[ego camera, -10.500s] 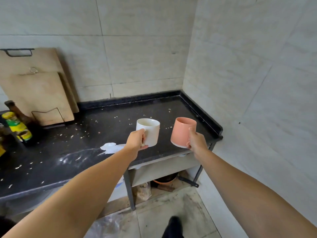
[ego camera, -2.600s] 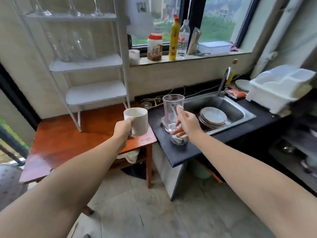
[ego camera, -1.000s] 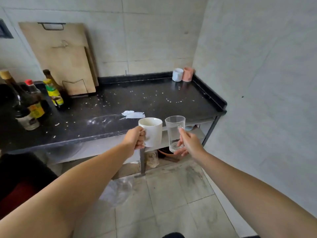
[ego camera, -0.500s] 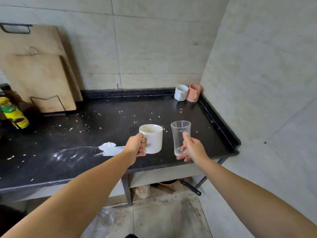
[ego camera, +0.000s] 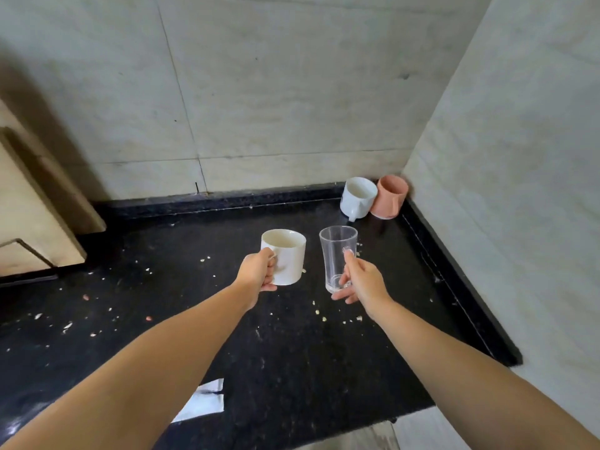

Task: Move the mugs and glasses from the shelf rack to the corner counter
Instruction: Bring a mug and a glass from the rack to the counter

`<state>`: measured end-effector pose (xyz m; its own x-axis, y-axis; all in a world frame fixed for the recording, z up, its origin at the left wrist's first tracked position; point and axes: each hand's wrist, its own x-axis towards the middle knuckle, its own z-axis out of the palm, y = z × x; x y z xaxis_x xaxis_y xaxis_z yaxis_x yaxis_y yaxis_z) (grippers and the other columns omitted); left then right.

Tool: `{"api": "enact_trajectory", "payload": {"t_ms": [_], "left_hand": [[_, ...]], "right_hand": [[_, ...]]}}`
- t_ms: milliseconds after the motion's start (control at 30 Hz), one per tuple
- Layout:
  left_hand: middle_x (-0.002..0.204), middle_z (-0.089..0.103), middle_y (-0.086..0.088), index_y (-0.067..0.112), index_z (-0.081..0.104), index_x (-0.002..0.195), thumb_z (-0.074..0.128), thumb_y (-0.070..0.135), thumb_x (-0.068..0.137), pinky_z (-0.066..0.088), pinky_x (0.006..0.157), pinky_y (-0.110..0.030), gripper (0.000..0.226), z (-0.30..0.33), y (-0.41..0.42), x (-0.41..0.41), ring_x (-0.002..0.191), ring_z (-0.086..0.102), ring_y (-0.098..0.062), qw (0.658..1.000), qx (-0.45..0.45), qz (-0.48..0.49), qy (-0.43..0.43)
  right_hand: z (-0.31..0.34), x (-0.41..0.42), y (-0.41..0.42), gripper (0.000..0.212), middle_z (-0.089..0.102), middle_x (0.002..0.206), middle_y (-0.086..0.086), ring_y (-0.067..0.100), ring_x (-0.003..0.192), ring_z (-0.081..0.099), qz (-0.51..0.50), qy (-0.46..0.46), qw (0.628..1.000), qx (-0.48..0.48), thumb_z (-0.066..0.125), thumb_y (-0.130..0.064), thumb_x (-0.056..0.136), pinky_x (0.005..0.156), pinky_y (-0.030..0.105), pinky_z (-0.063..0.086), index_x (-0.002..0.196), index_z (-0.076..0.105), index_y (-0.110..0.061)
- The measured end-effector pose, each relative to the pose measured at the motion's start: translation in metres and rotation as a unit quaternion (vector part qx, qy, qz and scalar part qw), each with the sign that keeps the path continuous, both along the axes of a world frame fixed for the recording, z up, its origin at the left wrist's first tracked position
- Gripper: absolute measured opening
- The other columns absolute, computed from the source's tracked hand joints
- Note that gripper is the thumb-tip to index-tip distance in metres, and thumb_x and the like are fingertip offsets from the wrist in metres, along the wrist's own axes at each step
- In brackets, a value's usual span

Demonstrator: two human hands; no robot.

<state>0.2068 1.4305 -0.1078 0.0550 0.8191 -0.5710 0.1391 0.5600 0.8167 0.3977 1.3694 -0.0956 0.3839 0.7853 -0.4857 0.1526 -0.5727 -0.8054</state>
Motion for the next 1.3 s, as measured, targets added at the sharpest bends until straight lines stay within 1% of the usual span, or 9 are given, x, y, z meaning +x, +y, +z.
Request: {"api": "enact_trajectory", "payload": {"t_ms": [167,333,500,733,833,933,1067,1167,1300], "left_hand": [[0.062,0.035,0.000,0.018,0.045,0.066,0.038,0.023,0.096,0.043,0.052,-0.027,0.032,-0.015,0.054,0.027,0.054,0.036,-0.015,1.000,-0.013,0.028,0.001],[0.060,0.035,-0.001,0.015,0.048,0.070,0.039,0.022,0.096,0.043,0.052,-0.027,0.028,-0.031,0.097,0.057,0.054,0.037,-0.015,0.997,-0.023,0.071,0.007],[0.063,0.038,-0.002,0.010,0.050,0.093,0.040,0.023,0.096,0.045,0.053,-0.027,0.017,-0.044,0.132,0.082,0.056,0.040,-0.015,0.993,-0.026,0.118,-0.008],[0.060,0.029,0.000,0.014,0.054,0.077,0.037,0.020,0.095,0.053,0.059,-0.030,0.024,-0.057,0.159,0.104,0.054,0.033,-0.014,0.987,-0.016,0.153,-0.040],[0.061,0.029,0.000,0.015,0.051,0.075,0.038,0.018,0.095,0.056,0.072,-0.035,0.024,-0.062,0.162,0.106,0.055,0.034,-0.013,0.985,-0.019,0.163,-0.054],[0.061,0.033,-0.002,0.013,0.045,0.067,0.038,0.015,0.093,0.057,0.073,-0.033,0.028,-0.070,0.165,0.107,0.057,0.036,-0.013,0.986,-0.016,0.159,-0.053],[0.068,0.042,-0.004,0.011,0.047,0.069,0.039,0.013,0.091,0.055,0.086,-0.035,0.023,-0.081,0.171,0.106,0.067,0.046,-0.013,0.984,-0.023,0.165,-0.063],[0.072,0.045,-0.004,0.012,0.050,0.072,0.039,0.013,0.090,0.053,0.087,-0.034,0.021,-0.088,0.174,0.105,0.069,0.047,-0.013,0.985,-0.028,0.160,-0.056],[0.094,0.055,-0.005,0.010,0.056,0.099,0.040,0.017,0.093,0.050,0.091,-0.033,0.019,-0.087,0.175,0.101,0.090,0.053,-0.015,0.992,-0.034,0.121,-0.024]], "right_hand": [[-0.018,0.015,0.073,0.043,0.067,0.084,0.013,0.021,0.062,0.073,-0.005,-0.001,1.000,-0.009,0.037,-0.049,0.098,0.045,0.020,0.044,0.075,0.054,-0.017],[-0.034,0.034,0.132,0.041,0.060,0.070,0.003,0.021,0.062,0.073,-0.007,0.018,1.000,0.014,0.036,-0.049,0.098,0.045,0.022,0.044,0.078,0.054,-0.018],[-0.049,0.049,0.179,0.050,0.059,0.063,0.001,0.019,0.058,0.073,0.017,0.006,0.999,0.030,0.033,-0.049,0.099,0.043,0.020,0.041,0.073,0.051,-0.010],[-0.068,0.052,0.202,0.046,0.055,0.065,0.004,0.028,0.071,0.073,-0.014,0.071,0.994,0.079,0.032,-0.044,0.101,0.052,0.024,0.050,0.069,0.047,-0.015],[-0.079,0.051,0.204,0.045,0.058,0.075,0.010,0.026,0.077,0.073,0.011,0.086,0.993,0.080,0.029,-0.043,0.101,0.060,0.026,0.057,0.072,0.047,-0.015],[-0.092,0.051,0.207,0.043,0.062,0.097,0.016,0.019,0.083,0.071,0.041,0.071,0.994,0.079,0.026,-0.040,0.103,0.069,0.024,0.058,0.095,0.052,-0.007],[-0.094,0.049,0.213,0.038,0.058,0.115,0.012,0.019,0.097,0.065,0.071,0.086,0.991,0.068,0.023,-0.036,0.104,0.071,0.021,0.053,0.118,0.045,-0.009],[-0.093,0.047,0.214,0.042,0.056,0.123,0.012,0.023,0.106,0.064,0.076,0.074,0.993,0.055,0.022,-0.035,0.104,0.079,0.029,0.055,0.122,0.046,-0.005],[-0.087,0.047,0.214,0.048,0.051,0.131,0.008,0.021,0.109,0.062,0.074,0.059,0.995,0.028,0.024,-0.038,0.104,0.075,0.027,0.054,0.130,0.044,-0.004]]}}
